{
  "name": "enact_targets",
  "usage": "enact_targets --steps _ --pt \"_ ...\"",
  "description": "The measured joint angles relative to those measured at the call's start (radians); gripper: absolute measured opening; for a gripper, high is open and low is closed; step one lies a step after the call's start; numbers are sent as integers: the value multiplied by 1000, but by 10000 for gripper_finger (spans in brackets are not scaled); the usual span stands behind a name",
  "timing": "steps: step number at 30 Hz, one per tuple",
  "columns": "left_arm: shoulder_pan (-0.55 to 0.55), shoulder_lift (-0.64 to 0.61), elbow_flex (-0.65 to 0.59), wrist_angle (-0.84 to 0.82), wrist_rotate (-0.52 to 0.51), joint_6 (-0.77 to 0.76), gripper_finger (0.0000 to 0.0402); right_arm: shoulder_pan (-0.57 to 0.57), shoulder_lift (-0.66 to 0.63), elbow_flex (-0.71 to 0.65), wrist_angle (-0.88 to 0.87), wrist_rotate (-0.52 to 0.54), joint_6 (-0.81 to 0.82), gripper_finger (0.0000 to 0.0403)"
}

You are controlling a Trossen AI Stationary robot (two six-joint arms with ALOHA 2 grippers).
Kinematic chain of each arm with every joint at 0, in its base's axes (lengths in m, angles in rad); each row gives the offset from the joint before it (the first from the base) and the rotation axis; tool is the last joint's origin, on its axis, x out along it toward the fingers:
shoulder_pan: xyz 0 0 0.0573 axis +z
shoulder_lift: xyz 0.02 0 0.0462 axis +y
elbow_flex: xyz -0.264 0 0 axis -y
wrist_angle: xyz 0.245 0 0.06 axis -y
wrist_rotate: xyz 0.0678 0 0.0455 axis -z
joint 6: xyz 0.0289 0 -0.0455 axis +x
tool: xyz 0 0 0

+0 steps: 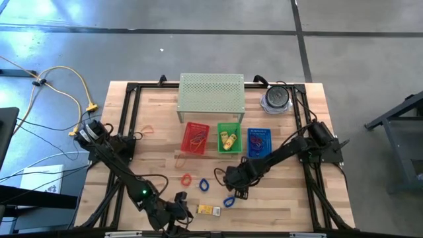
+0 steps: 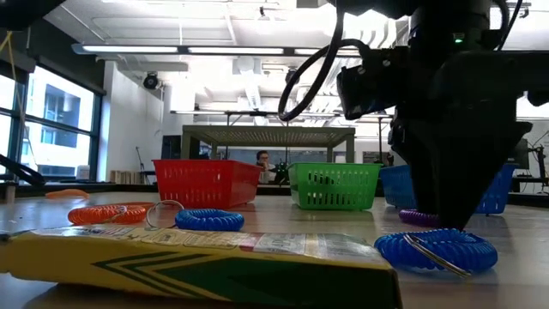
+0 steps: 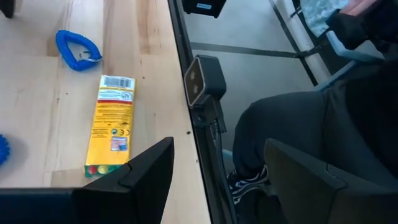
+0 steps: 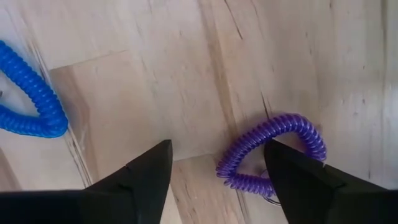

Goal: Pick & Place Office Desk Supplies
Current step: Put the purple spring keychain into the blue bin

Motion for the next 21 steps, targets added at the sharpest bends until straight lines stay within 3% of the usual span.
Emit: enact_targets --steps 6,16,21 --pt "-17 0 0 0 0 0 244 -16 1 1 -16 -20 2 177" --pt "-19 0 0 0 0 -3 244 -34 2 1 -31 -9 -23 17" --pt "-19 0 0 0 0 -3 244 -20 2 1 -39 24 -24 7"
